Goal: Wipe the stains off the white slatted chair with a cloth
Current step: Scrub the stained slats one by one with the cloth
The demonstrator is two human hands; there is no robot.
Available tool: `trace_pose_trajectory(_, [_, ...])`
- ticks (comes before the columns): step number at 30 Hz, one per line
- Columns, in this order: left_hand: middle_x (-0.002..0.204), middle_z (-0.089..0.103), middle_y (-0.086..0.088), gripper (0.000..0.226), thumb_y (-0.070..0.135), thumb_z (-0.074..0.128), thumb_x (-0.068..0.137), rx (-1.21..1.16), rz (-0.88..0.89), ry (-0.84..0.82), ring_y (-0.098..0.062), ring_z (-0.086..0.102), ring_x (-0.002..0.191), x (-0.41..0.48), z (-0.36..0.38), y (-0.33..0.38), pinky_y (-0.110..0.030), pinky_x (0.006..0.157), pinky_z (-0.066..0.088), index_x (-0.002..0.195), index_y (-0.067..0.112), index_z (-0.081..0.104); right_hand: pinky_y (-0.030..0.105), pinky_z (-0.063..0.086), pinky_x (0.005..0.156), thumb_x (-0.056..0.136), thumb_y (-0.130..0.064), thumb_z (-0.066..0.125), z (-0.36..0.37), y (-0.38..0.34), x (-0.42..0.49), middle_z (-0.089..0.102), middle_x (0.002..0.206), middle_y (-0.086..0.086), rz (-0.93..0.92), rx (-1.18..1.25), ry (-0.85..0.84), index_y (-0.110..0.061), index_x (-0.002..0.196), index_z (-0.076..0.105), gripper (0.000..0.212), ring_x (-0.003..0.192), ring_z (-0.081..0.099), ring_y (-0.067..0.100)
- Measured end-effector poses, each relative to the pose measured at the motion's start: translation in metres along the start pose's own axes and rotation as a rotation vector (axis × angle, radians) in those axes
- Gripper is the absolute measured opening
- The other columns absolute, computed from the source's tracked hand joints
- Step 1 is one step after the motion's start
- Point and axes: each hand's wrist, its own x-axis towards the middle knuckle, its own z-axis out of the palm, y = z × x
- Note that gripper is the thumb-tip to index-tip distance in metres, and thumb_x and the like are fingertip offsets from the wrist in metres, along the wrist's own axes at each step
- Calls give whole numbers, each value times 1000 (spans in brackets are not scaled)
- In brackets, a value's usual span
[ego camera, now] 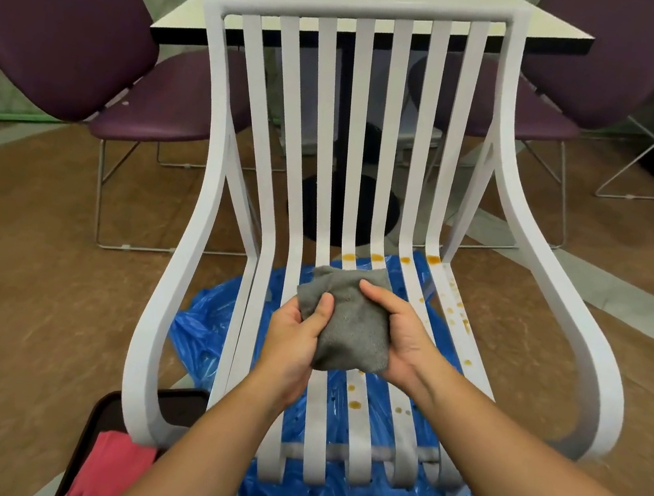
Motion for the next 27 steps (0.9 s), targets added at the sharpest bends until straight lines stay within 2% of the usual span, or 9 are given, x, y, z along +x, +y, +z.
trace_pose_trajectory(4, [116, 73, 2, 23, 33, 62, 99, 114, 74, 92, -17, 68, 112, 6, 0, -8, -33, 83, 58, 119, 26, 69, 53, 39, 110, 87, -37, 71, -6, 23, 8, 59, 135, 21, 129, 188, -79, -6, 128, 66, 51, 126, 56, 37])
trace_pose_trajectory(6, [121, 64, 6, 15, 33, 64, 98, 392, 227, 189, -15, 60, 117, 17, -5, -14, -36, 94, 55, 111, 27, 69, 55, 36, 111, 89, -40, 69, -4, 28, 11, 54, 140, 20, 196, 235, -132, -7, 135, 59, 57, 131, 51, 37])
trace_pose_trajectory(8, [119, 52, 13, 5, 34, 66, 96, 659, 363, 232, -12, 48, 120, 28, -10, -16, -42, 107, 44, 98, 36, 62, 54, 44, 104, 92, -35, 65, -3, 30, 16, 59, 133, 21, 198, 242, -137, -6, 134, 60, 52, 122, 58, 37])
trace_pose_trajectory(9, [115, 48, 17, 13, 35, 66, 96, 756, 401, 236, -12, 44, 120, 32, -13, -15, -43, 109, 39, 92, 43, 57, 53, 50, 98, 93, -33, 62, -2, 29, 18, 63, 126, 21, 190, 236, -118, -4, 130, 62, 47, 114, 63, 36])
trace_pose_trajectory(12, [110, 53, 18, 8, 51, 61, 92, 718, 377, 174, -14, 49, 117, 55, -24, -13, -45, 106, 42, 90, 43, 61, 51, 51, 97, 99, -30, 54, -3, 20, 31, 67, 118, 22, 174, 144, -26, -2, 124, 62, 38, 106, 67, 35])
trace_pose_trajectory(15, [123, 60, -2, 26, 44, 55, 98, 584, 240, 184, -19, 59, 115, 77, -35, -31, -41, 102, 50, 116, 26, 64, 54, 50, 99, 100, -32, 55, -5, 0, 56, 67, 121, 20, 115, -99, 94, -9, 129, 58, 37, 111, 65, 35])
trace_pose_trajectory(19, [142, 50, -6, 44, 24, 54, 102, 1115, 165, 152, -22, 47, 132, 100, -39, -72, -33, 111, 38, 144, 12, 47, 37, 51, 96, 102, -36, 49, -1, -25, 96, 66, 120, 11, -67, -429, 157, -9, 127, 57, 37, 112, 62, 23])
trace_pose_trajectory(25, [126, 57, -8, 34, 21, 45, 101, 1489, 392, 132, -25, 54, 116, 118, -34, -87, -36, 100, 43, 131, 9, 56, 41, 50, 90, 106, -43, 32, 12, -61, 153, 62, 111, 11, -267, -1157, 199, -15, 121, 55, 40, 105, 60, 29])
trace_pose_trajectory(27, [127, 58, -3, 38, 27, 43, 100, 1564, 444, 188, -22, 52, 120, 119, -39, -92, -41, 110, 36, 133, 14, 57, 43, 46, 94, 107, -40, 31, 15, -73, 170, 60, 118, 12, -357, -1219, 223, -13, 126, 55, 40, 111, 58, 30])
